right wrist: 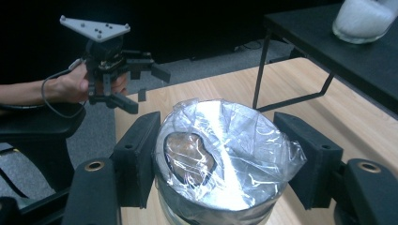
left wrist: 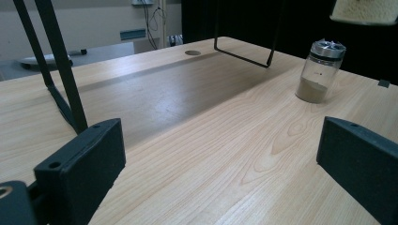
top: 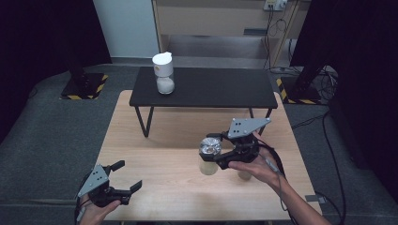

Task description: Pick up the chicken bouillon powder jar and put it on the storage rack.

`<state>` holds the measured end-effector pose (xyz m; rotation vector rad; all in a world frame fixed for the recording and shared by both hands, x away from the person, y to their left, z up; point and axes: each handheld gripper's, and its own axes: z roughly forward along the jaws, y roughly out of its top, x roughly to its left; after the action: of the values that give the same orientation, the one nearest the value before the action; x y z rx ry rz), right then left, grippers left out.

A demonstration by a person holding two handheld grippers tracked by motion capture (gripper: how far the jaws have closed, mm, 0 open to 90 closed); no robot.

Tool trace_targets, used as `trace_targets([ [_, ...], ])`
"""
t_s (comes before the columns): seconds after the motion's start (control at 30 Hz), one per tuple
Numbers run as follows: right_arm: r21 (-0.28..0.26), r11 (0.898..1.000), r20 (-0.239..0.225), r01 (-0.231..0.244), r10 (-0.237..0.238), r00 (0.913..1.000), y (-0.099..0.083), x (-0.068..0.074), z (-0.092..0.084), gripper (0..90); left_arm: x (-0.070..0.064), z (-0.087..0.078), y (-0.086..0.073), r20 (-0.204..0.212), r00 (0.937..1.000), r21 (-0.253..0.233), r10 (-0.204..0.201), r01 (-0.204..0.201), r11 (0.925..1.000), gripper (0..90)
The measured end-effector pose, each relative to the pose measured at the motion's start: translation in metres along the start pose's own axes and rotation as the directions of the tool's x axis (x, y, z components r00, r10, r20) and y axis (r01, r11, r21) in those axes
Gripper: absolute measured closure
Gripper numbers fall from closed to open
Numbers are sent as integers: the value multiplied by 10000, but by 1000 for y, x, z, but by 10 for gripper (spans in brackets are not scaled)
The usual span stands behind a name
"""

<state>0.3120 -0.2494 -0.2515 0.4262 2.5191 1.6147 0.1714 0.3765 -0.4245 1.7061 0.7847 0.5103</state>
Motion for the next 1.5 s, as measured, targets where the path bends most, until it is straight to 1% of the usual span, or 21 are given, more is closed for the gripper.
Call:
trace_targets([
  [0.33,14,10000,96,32,-33,9999,22,-5,-1,353,0,0,0,11,10000,2,-7,7,10000,2],
  [0.6,19,10000,243,-90,89,9997,39,-11,0,354,0,0,0,17,10000,-8,-20,20,10000,2],
  [0.63,19,10000,243,-90,89,9997,39,-11,0,354,0,0,0,17,10000,-8,-20,20,10000,2],
  [0.7,29,9999,344,-118,117,9993,47,-13,0,354,0,0,0,20,10000,-10,-29,29,10000,2],
  [0.73,29,9999,344,-118,117,9993,47,-13,0,354,1,0,-1,27,10000,-21,-35,35,10000,2],
  [1.03,140,9998,739,-126,116,9972,70,-20,1,354,1,0,-1,30,10000,-37,-46,46,10000,2],
  [1.13,139,9997,808,-184,172,9966,74,-24,1,354,1,0,-1,33,10000,-43,-55,55,10000,2],
  [1.3,74,9995,1085,-300,290,9937,79,-29,0,354,1,0,-1,36,10000,-36,-52,52,10000,2],
  [1.43,42,9993,1384,-380,370,9897,83,-33,0,354,1,0,-1,29,10000,-33,-44,44,10000,2],
  [1.5,-50,9987,1493,-499,501,9875,84,-36,0,355,1,0,-1,33,10000,-34,-37,37,10000,2],
])
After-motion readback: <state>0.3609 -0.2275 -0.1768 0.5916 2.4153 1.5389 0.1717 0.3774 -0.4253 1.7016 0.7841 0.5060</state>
